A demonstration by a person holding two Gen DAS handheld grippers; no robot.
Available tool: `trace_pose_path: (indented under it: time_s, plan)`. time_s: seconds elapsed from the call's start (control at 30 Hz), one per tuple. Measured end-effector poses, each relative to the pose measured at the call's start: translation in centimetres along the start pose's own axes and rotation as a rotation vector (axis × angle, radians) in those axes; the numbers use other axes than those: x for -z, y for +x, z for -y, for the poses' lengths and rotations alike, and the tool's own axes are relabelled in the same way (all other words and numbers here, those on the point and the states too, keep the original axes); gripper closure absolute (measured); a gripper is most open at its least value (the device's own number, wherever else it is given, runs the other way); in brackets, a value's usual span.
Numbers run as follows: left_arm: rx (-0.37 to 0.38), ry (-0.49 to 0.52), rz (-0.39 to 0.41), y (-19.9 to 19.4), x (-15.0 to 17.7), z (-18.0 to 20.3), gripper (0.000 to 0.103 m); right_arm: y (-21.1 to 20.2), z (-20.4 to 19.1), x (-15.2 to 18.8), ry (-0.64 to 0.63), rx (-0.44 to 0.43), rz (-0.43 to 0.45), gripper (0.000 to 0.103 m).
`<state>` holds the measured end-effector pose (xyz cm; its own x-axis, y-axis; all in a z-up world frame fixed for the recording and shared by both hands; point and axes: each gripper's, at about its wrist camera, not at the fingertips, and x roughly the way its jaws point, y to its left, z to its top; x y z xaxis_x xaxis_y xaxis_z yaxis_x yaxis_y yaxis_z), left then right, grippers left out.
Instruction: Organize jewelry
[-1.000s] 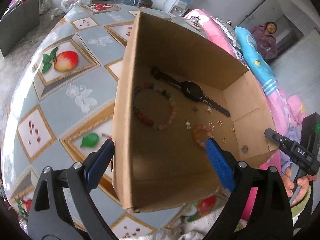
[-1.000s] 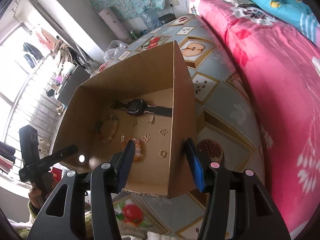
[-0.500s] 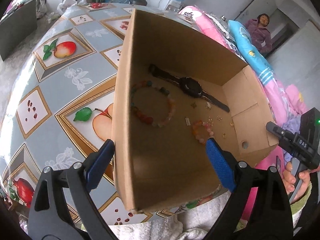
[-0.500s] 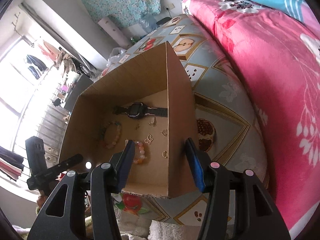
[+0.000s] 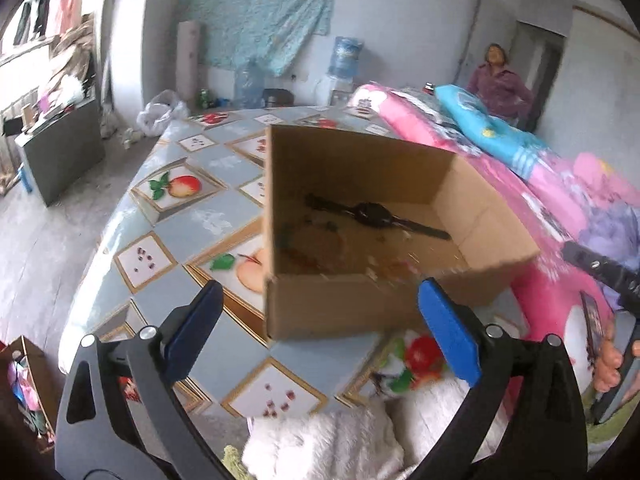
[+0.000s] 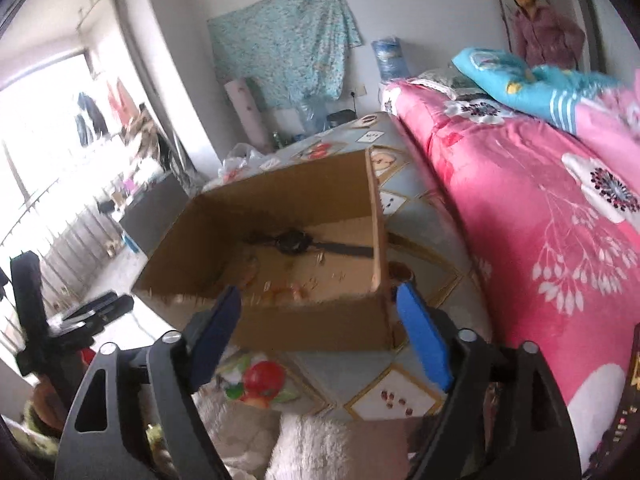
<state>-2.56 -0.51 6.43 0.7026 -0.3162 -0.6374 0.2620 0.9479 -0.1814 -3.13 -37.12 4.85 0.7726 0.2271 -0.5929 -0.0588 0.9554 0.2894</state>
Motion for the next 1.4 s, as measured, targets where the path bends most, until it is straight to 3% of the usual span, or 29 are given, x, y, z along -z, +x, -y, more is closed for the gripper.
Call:
trace_pose_path:
  time_s: [0.07,0.17,0.3,0.4,0.5,0.67,0.9,1.4]
  plan:
    - [0.005,0.012,0.010,-0.3,0.6,0.7,0.008,0.6,-0.9,1.1,-0.028,0.018,-0.022,0.019]
    - [-0.048,0.022,0.002,-0.1,1.5,1.5,0.008,2.2,-1.8,2.4,-0.048,0.039,-0.076,0.015]
    - [-0.195,0.034,-0.033,1.1,1.9,2.2,0.008,4.0,-3.0,3.0,-0.075,0.093,-0.122,0.014]
    - [-0.249,0.044,-0.066,1.9,1.8,2.2,0.008,4.3,-3.7,2.9,-0.090,0.149,-0.118,0.012]
    - [-0.243,0.038,-0.143,3.0,1.1,1.9,0.008,4.7,-4.3,2.6,-0.098,0.168,-0.129,0.011]
    - [-0.225,-0.069,-0.184,4.6,1.2,1.4,0.008,6.0,-4.9,2.5,-0.101,0.208,-0.172,0.010]
    - [-0.232,-0.066,-0.265,6.2,2.1,2.3,0.008,7.4,-5.4,2.5,-0.085,0.212,-0.213,0.009]
    - [-0.289,-0.021,-0.267,6.9,1.6,4.2,0.008,8.5,-5.2,2.7,-0.066,0.250,-0.250,0.009]
